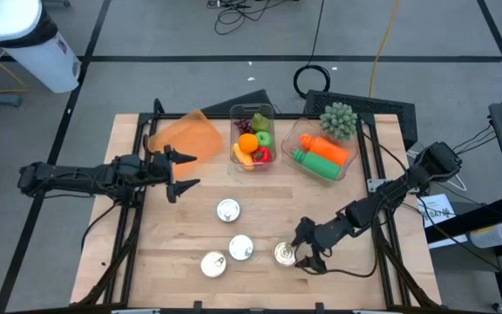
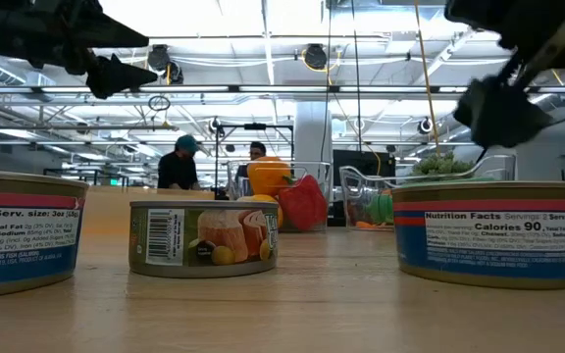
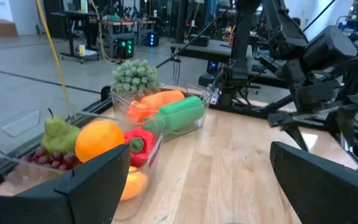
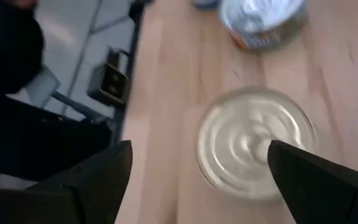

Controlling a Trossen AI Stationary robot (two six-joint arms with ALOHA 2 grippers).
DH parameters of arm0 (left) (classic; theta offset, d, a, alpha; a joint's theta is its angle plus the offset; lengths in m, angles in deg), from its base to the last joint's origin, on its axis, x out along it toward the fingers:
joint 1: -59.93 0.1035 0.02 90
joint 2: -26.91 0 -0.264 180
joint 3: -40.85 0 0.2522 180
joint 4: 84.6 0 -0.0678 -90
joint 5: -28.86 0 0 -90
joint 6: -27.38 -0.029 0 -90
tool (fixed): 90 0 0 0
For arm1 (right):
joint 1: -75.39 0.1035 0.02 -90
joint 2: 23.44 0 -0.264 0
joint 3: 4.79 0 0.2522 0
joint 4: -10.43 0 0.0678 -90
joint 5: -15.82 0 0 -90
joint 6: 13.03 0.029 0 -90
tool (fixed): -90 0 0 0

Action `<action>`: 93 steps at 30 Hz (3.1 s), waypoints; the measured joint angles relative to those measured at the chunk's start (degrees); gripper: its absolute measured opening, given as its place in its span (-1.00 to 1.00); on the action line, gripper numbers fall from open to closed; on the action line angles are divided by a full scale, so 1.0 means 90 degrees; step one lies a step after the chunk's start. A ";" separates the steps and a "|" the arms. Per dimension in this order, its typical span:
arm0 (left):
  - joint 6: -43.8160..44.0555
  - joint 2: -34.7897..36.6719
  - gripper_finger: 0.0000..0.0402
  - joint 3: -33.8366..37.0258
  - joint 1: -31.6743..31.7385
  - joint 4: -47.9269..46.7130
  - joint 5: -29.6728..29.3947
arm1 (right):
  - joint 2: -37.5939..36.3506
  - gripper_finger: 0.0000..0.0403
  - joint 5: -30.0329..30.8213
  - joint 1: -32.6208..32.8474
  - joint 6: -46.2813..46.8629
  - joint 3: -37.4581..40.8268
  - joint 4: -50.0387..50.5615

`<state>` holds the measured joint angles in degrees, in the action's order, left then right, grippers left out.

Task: Pick & Place Food Item
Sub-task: Put the right blue tuna can into the orange bin

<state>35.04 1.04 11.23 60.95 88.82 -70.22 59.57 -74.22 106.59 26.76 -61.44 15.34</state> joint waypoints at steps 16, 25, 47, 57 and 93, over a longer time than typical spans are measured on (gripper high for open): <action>0.0022 0.0000 0.97 0.0000 0.0002 0.0182 0.0000 | 0.0880 0.73 0.1966 -0.0169 -0.0117 -0.2231 0.4371; -0.0003 0.0000 0.97 0.0000 0.0002 0.0172 -0.0005 | 0.1503 0.73 0.1987 -0.0351 0.0005 -0.2225 0.4717; 0.0000 0.0000 0.97 0.0000 0.0000 0.0174 -0.0007 | 0.1355 0.73 0.1643 -0.0289 0.0156 -0.2222 0.4639; 0.0002 0.0000 0.97 -0.0002 0.0002 0.0173 -0.0007 | 0.1355 0.73 0.1970 -0.0289 0.0203 -0.2222 0.4906; 0.0002 -0.0002 0.97 -0.0005 0.0002 0.0172 -0.0007 | 0.1387 0.73 0.1474 -0.0337 0.0212 -0.2222 0.4585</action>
<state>35.06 1.02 11.18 60.97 90.37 -70.29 72.06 -60.95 103.55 28.66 -81.44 56.61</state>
